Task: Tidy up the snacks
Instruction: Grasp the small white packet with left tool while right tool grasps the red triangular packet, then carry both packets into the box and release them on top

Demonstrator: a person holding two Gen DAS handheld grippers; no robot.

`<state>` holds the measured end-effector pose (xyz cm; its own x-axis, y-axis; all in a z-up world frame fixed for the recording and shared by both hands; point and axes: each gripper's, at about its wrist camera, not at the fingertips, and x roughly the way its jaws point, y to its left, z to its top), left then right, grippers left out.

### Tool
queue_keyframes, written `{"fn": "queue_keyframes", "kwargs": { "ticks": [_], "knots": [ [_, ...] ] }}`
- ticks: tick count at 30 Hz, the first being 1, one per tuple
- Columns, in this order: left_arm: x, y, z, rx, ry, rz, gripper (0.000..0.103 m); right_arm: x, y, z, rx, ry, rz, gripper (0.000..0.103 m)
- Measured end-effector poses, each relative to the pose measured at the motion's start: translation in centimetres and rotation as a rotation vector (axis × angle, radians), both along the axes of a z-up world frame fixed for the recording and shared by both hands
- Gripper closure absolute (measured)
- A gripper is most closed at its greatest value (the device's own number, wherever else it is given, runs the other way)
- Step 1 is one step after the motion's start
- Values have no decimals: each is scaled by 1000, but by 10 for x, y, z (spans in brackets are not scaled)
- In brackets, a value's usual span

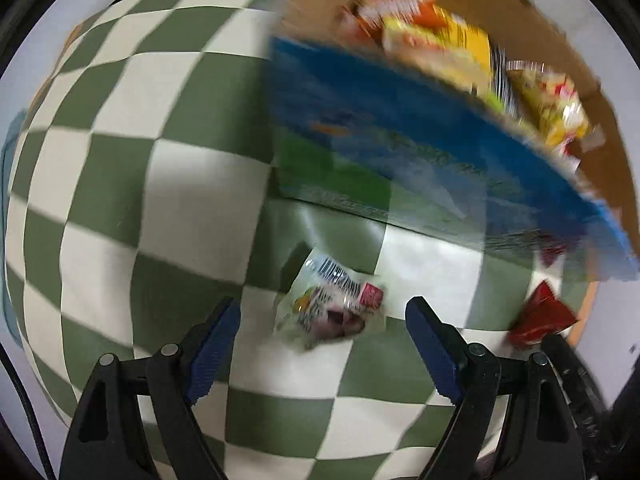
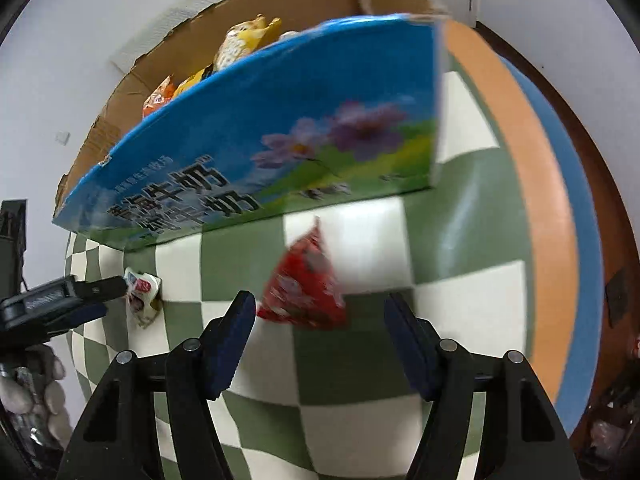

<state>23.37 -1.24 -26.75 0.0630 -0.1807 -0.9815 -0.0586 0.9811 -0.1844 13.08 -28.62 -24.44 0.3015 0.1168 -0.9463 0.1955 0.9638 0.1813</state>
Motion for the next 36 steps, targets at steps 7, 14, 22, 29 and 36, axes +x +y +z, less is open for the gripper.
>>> {"fn": "queue_keyframes", "kwargs": {
  "ticks": [7,14,22,29,36],
  "knots": [
    [3,-17,-20,74,-3,-126,47,38,25,-20,-22,60,13,46],
    [-37,-23,-22,73,4,-150,52,38,43,-24,-56,65,70,59],
    [-96,-42,-40,54,53,-221,52,-14,70,-32,-1,114,147,59],
    [-93,-37,-44,30,72,-194,52,-24,82,-50,-17,139,169,59],
    [-96,-41,-43,45,59,-189,52,-21,90,-65,-30,145,173,59]
  ]
}}
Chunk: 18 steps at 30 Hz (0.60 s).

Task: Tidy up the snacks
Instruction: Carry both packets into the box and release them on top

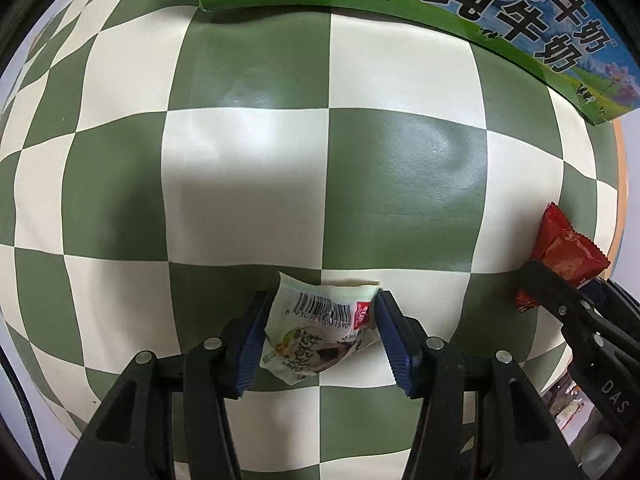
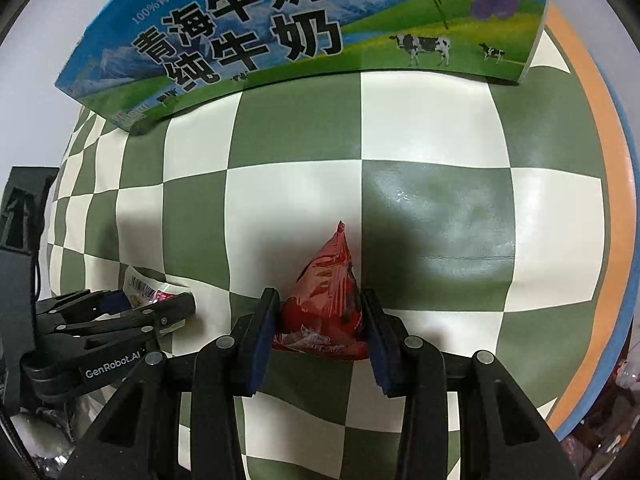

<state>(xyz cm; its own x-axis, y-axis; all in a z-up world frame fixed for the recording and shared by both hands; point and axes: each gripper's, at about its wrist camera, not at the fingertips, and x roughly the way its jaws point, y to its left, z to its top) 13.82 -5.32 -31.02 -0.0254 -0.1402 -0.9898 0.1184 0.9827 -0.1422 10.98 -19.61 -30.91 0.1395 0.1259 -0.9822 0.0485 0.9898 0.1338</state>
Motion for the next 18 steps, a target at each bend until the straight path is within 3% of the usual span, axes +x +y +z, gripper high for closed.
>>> {"fn": "queue_keyframes", "kwargs": {
  "ticks": [7,12,18],
  "knots": [
    [-8,-1,18,-42,-15,0,52,-9,-14,25,9,-28,1,60],
    [0,-6,65,-115,-72,-1,52,-8,-17,59,41,-80,10,60],
    [29,-18,143,-232,-172,-7,52,7,-24,120,89,-190,14,60]
  ]
}}
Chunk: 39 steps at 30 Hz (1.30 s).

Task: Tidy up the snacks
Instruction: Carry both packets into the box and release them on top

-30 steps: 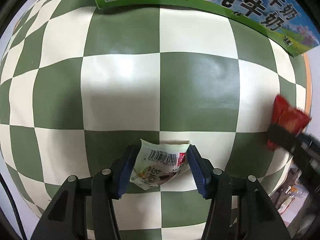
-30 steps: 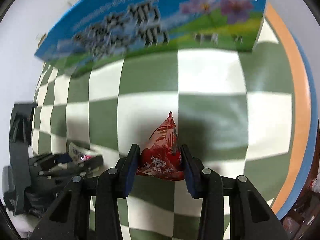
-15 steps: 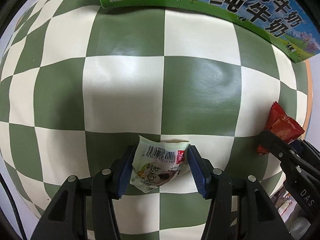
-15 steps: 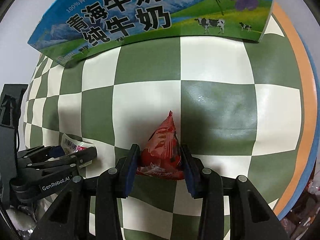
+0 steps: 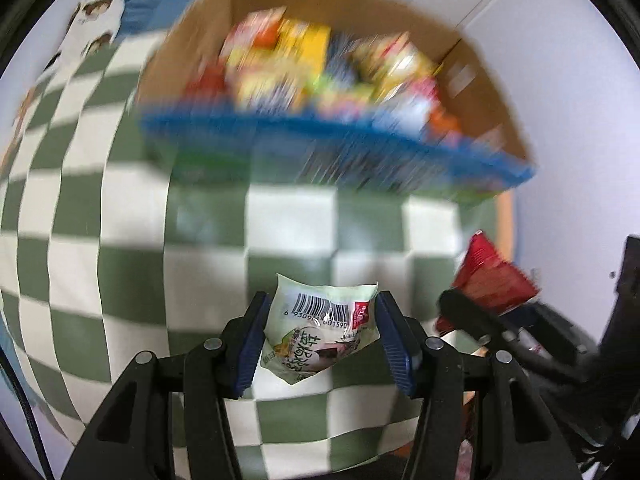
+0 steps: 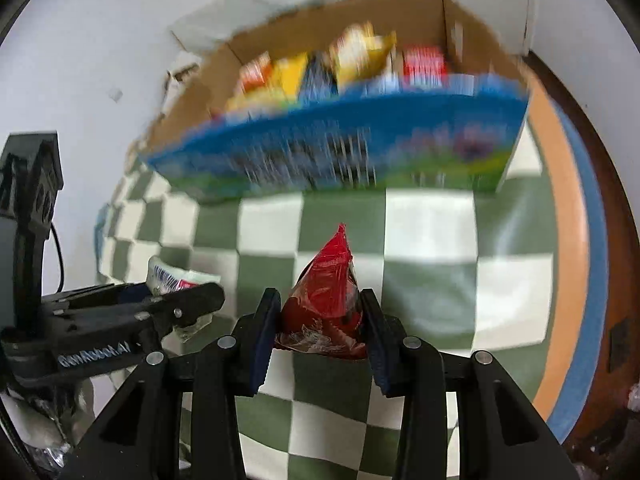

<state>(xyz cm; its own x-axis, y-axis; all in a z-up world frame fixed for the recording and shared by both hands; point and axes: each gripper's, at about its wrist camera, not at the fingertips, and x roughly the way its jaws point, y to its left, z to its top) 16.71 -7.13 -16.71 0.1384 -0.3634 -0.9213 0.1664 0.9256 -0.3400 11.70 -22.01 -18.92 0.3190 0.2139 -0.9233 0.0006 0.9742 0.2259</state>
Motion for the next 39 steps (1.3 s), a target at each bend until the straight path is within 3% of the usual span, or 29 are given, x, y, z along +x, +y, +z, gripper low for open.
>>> {"fn": "queue_keyframes", "kwargs": {
  "ticks": [3,9,16,24,26,27,28,29,31,39],
  "knots": [
    [30,-9,39,-29,-67,-14,52,15,-9,31,20,-59,-15,60],
    [82,-25,66,3,-122,-24,52,62,-36,70,7,-143,-65,60],
    [137,-37,32,76,-49,-27,52,126,-54,62,-39,-104,-85,60],
    [164,-48,-23,136,69,-51,48,165,-62,15,-53,45,-93,59],
    [165,-48,-29,126,83,-38,48,166,-63,5,-55,78,-96,51],
    [166,-47,-31,137,80,-34,45,168,-64,2,-53,89,-105,37],
    [166,-46,-31,143,78,-30,36,169,-64,1,-51,89,-105,17],
    [167,-45,-32,147,77,-27,25,170,-63,1,-64,92,-106,8],
    [166,-42,-30,174,58,-25,16,173,-60,2,-85,89,-107,5],
    [162,-21,-22,263,-28,18,16,173,-51,4,-176,83,-97,4]
  ]
}}
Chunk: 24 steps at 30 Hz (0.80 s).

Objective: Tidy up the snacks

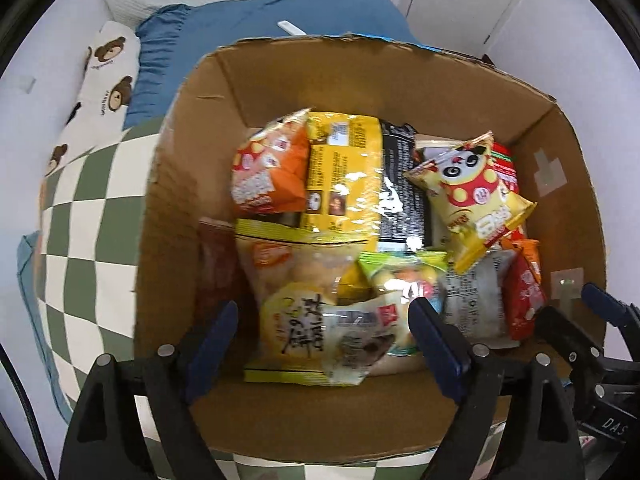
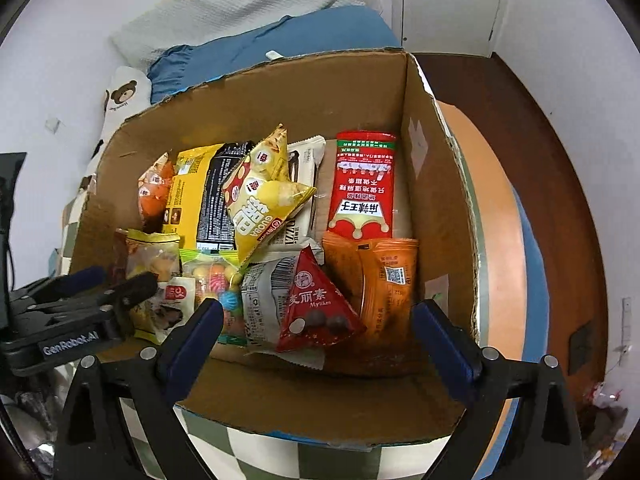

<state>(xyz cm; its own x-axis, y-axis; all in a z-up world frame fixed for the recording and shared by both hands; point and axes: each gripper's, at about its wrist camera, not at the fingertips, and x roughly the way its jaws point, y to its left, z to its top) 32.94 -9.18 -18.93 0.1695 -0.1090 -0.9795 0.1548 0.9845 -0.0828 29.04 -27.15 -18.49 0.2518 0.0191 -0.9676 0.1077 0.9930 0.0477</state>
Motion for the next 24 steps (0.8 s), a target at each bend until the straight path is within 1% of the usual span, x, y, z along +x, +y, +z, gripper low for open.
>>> {"fn": "queue_keyframes", "kwargs": {
  "ticks": [4,9,13,18,21,24],
  "knots": [
    [-1,8,0,26,-18,5,16,0,6,0,-39,-4,10,4],
    [-1,14,4,18,-40,27,16,-1,11,4,-69,-14,23,4],
    [-7,18,14,11,-68,34,16,-4,13,11,-79,-32,24,4],
    [-26,21,36,13,-139,40,16,-15,18,29,-97,-77,25,4],
    [-42,25,55,12,-197,46,16,-27,22,45,-117,-116,22,1],
    [-59,28,73,5,-242,53,16,-40,24,60,-127,-154,18,1]
  ]
}}
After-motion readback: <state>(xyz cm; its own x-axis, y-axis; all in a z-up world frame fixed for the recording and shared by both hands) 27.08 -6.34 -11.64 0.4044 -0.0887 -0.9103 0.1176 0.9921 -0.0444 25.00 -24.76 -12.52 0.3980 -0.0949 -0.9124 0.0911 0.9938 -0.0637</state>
